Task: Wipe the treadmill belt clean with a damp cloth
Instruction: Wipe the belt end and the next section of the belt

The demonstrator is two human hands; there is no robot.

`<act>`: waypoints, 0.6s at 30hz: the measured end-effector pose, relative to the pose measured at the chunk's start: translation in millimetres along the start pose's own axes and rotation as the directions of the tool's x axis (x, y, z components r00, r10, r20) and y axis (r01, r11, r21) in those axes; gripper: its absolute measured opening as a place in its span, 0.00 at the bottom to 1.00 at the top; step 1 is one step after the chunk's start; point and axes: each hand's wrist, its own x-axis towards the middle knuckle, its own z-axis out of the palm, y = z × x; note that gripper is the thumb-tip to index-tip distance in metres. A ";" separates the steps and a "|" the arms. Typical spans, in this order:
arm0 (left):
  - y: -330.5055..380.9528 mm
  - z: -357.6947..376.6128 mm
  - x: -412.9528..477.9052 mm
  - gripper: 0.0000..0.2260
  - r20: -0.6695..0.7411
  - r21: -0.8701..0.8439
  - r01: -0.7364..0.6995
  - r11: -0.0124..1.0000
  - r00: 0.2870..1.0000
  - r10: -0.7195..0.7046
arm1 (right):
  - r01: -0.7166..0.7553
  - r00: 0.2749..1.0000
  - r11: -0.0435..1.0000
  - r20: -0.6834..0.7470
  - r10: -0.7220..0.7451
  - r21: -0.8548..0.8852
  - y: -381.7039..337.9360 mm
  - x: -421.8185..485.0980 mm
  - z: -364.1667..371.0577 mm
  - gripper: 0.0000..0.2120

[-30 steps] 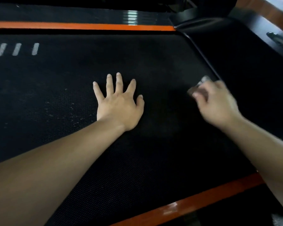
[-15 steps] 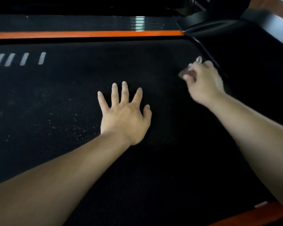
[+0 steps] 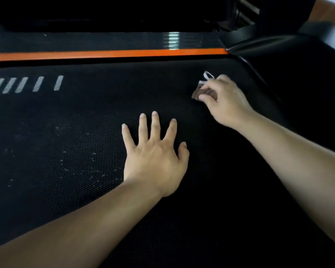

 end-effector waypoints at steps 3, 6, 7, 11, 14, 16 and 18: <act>-0.7 0.1 -0.4 0.32 0.003 -0.004 -0.004 1.000 1.000 0.004 | -0.099 0.994 0.990 -0.062 0.093 -0.097 23.1 33.9 -7.7 0.11; -0.8 -0.6 -0.4 0.32 -0.004 -0.008 -0.004 1.000 1.000 0.004 | -0.313 0.946 0.944 -0.122 0.300 -0.105 39.5 71.0 -9.5 0.12; -0.5 -0.9 -0.5 0.32 -0.005 -0.010 -0.003 1.000 1.000 0.003 | -0.317 0.944 0.944 -0.125 0.305 -0.091 36.7 78.7 -5.1 0.12; -0.6 -0.2 0.6 0.32 -0.013 -0.016 -0.009 1.000 1.000 0.009 | -0.112 0.993 0.994 -0.044 0.111 -0.005 20.9 86.0 15.0 0.10; -1.1 -0.9 0.2 0.31 -0.026 -0.029 -0.006 1.000 1.000 0.005 | -0.116 0.992 0.990 -0.064 0.111 -0.077 37.8 99.9 7.0 0.10; -0.8 -1.3 -0.6 0.31 -0.013 -0.025 -0.008 1.000 1.000 0.007 | -0.250 0.965 0.955 -0.122 0.232 -0.163 58.8 114.5 -7.4 0.12; -1.0 -1.9 -0.5 0.31 -0.013 -0.023 -0.009 1.000 1.000 0.008 | -0.331 0.941 0.916 -0.152 0.302 -0.226 77.2 121.2 -16.7 0.12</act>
